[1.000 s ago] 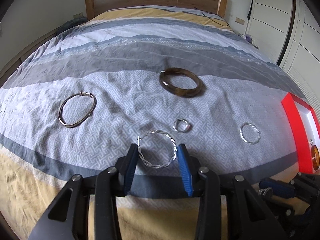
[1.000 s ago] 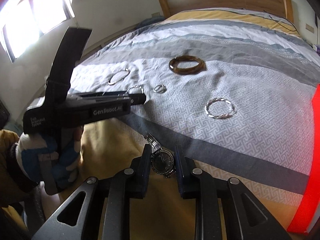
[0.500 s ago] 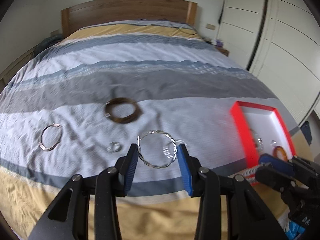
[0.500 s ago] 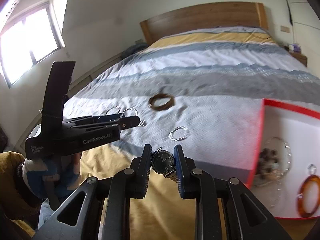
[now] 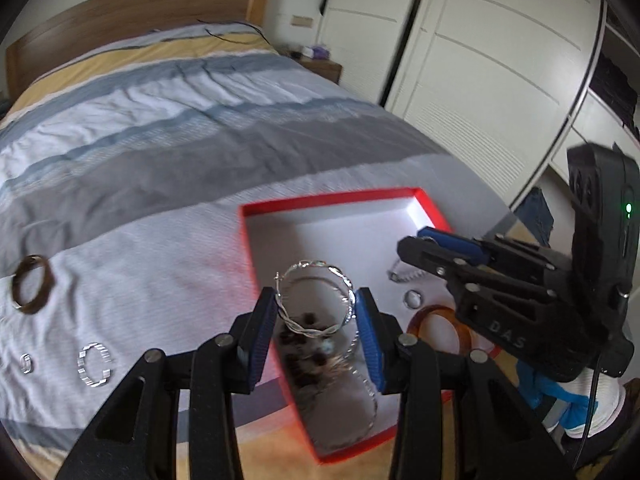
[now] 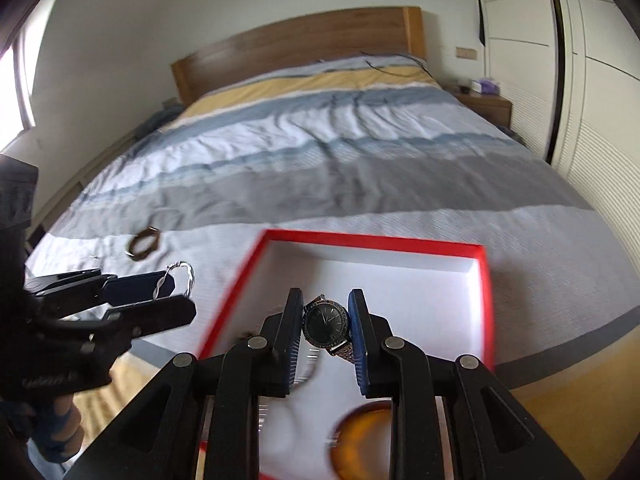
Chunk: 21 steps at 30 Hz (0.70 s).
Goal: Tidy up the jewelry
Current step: 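Carry the silver watch and twisted hoop into the red box with both tools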
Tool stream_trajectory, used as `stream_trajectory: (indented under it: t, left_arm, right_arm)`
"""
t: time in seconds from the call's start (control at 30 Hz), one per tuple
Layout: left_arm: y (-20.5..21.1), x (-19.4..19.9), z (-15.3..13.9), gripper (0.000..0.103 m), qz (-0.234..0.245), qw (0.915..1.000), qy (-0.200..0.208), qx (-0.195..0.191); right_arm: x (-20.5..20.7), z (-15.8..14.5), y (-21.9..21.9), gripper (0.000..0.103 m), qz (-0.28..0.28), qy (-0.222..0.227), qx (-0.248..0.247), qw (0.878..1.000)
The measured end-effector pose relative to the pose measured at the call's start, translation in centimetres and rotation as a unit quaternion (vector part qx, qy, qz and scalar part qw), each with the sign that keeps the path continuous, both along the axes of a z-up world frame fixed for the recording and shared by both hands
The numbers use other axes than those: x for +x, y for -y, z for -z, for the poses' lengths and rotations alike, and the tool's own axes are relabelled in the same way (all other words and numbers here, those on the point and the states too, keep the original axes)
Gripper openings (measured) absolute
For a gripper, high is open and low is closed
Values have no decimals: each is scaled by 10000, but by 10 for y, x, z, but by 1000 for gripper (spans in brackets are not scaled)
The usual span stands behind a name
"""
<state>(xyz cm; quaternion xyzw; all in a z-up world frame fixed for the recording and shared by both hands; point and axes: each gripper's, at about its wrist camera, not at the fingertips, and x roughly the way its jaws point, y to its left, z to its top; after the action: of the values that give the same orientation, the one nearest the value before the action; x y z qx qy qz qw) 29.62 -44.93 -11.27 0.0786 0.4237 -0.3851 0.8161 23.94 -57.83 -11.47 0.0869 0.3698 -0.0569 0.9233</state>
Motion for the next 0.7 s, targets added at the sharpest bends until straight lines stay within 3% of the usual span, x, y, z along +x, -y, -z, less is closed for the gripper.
stream_trajectory:
  t: [0.3,0.43,0.7]
  left_arm:
    - [39,3,50,38,221,9982,-18,564]
    - [40,-6,54,38,278,9968,220,717]
    - [33,-11,43,39,364,9968,217,676]
  right_arm:
    - [6,45,29,23,102,-816,-342,9960]
    - [4,53,31,22,175,-855,-353,9956]
    - [-1,51,30,26,309,-888,-370,9949]
